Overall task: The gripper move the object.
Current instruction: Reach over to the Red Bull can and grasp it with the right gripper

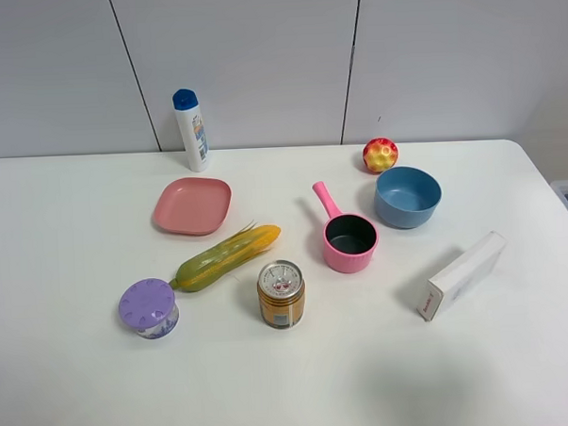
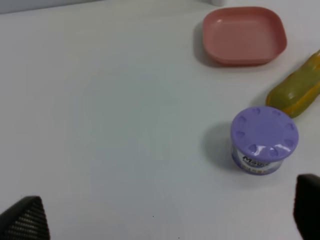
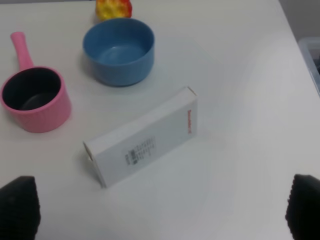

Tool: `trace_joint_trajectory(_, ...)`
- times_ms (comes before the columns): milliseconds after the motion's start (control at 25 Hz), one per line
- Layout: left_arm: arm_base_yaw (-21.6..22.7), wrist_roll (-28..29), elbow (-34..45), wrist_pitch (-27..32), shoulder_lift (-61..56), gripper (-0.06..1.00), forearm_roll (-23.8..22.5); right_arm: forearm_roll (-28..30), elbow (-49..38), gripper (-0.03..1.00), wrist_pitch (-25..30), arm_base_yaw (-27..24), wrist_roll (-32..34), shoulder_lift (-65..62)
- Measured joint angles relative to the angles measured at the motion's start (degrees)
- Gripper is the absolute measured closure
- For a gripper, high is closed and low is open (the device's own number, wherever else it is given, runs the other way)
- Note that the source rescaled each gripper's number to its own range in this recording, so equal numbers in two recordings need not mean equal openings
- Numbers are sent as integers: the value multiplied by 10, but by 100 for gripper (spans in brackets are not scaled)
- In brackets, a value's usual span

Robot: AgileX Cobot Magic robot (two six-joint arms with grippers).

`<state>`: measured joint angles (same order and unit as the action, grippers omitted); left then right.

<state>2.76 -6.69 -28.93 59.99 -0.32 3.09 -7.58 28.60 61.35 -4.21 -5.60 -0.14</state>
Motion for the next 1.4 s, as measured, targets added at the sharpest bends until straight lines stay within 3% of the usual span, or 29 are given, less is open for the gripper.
trace_joint_trajectory(320, 0, 0, 0, 0, 0, -6, 0, -31, 91, -3, 29, 0, -55, 122)
trace_joint_trajectory(600, 0, 0, 0, 0, 0, -6, 0, -131, 188, -3, 33, 0, -107, 292)
trace_joint_trajectory(960, 0, 0, 0, 0, 0, -6, 0, -118, 306, -3, 39, 7, -184, 514)
trace_joint_trajectory(1120, 0, 0, 0, 0, 0, -6, 0, -69, 366, -3, 40, 80, -193, 597)
trace_joint_trajectory(1240, 0, 0, 0, 0, 0, -6, 0, -35, 413, -3, 36, 162, -187, 668)
trace_joint_trajectory(1400, 0, 0, 0, 0, 0, -6, 0, -23, 472, -3, 24, 251, -176, 754)
